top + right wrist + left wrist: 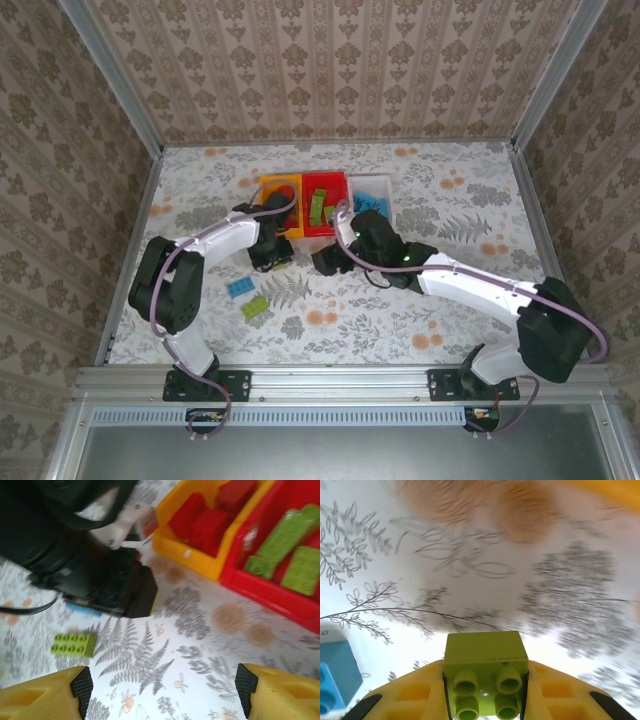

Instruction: Sort the legos into containers by color

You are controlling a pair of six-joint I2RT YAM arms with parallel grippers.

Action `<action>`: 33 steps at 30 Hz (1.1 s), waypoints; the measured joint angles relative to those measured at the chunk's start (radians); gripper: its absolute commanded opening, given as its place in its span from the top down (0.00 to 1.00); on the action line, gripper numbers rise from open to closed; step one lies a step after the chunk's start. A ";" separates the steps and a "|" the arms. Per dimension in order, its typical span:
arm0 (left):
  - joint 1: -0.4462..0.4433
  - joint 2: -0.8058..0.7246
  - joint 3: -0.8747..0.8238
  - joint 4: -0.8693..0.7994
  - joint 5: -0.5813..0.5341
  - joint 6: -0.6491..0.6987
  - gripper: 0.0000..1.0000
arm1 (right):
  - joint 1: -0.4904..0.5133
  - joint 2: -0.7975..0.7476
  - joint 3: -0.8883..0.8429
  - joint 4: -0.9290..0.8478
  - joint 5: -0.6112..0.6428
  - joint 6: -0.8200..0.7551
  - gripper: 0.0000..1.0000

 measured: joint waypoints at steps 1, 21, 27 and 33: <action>-0.017 -0.006 0.049 -0.013 -0.007 0.015 0.82 | -0.025 -0.023 -0.002 0.001 0.018 0.016 0.22; -0.082 0.535 0.832 0.048 0.050 0.239 0.79 | -0.225 -0.088 0.033 0.030 0.050 0.195 0.22; -0.064 0.595 0.935 0.041 0.060 0.243 0.74 | -0.225 -0.088 0.033 0.030 0.032 0.198 0.21; -0.058 0.596 0.935 0.034 0.055 0.247 0.57 | -0.225 -0.088 0.033 0.030 0.011 0.203 0.21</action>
